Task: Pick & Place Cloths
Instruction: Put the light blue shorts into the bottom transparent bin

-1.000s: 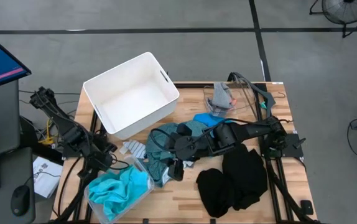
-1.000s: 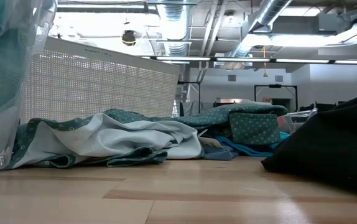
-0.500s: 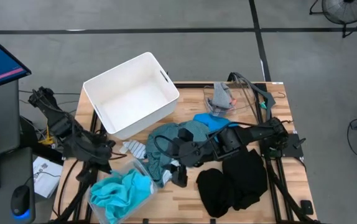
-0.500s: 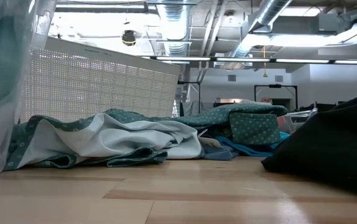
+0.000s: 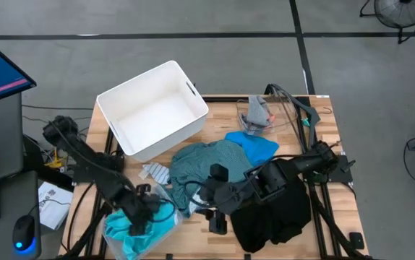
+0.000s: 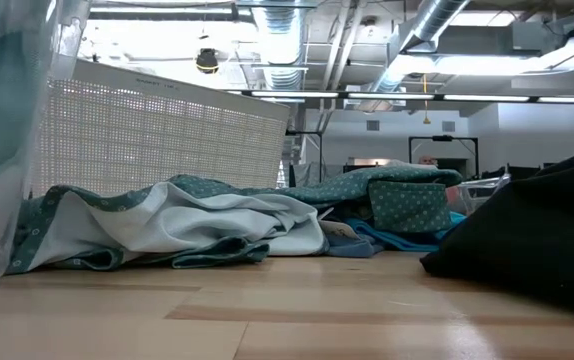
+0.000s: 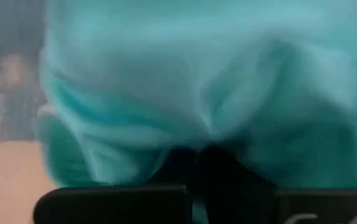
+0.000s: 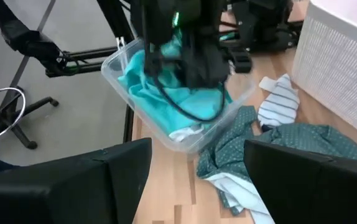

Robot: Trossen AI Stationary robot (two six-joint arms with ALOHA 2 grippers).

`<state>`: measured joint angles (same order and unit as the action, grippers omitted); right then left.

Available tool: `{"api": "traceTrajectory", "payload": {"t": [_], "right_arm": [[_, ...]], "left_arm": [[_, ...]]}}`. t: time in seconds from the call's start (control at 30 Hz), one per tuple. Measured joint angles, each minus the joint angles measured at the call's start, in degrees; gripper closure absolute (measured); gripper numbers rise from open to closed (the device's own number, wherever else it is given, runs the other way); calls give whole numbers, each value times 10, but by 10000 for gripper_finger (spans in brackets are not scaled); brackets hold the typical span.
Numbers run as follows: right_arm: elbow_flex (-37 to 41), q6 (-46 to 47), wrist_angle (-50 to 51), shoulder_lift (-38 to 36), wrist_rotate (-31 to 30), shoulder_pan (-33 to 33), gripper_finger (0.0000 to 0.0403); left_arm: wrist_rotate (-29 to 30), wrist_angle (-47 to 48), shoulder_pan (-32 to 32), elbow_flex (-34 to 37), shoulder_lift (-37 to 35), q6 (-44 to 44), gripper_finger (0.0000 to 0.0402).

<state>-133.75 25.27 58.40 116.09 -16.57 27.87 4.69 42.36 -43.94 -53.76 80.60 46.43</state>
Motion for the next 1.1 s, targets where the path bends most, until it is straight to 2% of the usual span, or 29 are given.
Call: {"api": "traceTrajectory", "payload": {"t": [0.1,0.17,0.23,0.33,0.43,0.57,0.77,0.9,1.0,1.1], "right_arm": [[0,-14,-2,0,-2,8,154],[0,-22,-1,0,-2,11,154],[0,-32,-1,0,-1,14,154],[0,-33,-1,0,-1,15,154],[0,-30,-2,0,-2,18,154],[0,-33,-2,0,-2,26,154],[0,-33,-32,0,-2,36,154],[0,-33,-41,0,-4,41,154],[0,-33,-42,3,-3,44,154],[0,-33,-35,7,-3,48,154]], "left_arm": [[37,-8,-1,-2,55,-6,398],[38,-26,-1,-2,86,-40,389],[29,-48,-1,-2,106,-84,373],[-20,-84,7,-1,109,-97,335],[-56,-70,15,-1,76,-51,299],[-59,-77,20,-7,-7,-24,276],[-60,-91,15,-7,-128,27,291],[-66,-101,-6,-11,-170,35,307],[-69,-77,-17,-38,-183,-16,321],[-67,-8,-19,-67,-188,-135,335]]}}
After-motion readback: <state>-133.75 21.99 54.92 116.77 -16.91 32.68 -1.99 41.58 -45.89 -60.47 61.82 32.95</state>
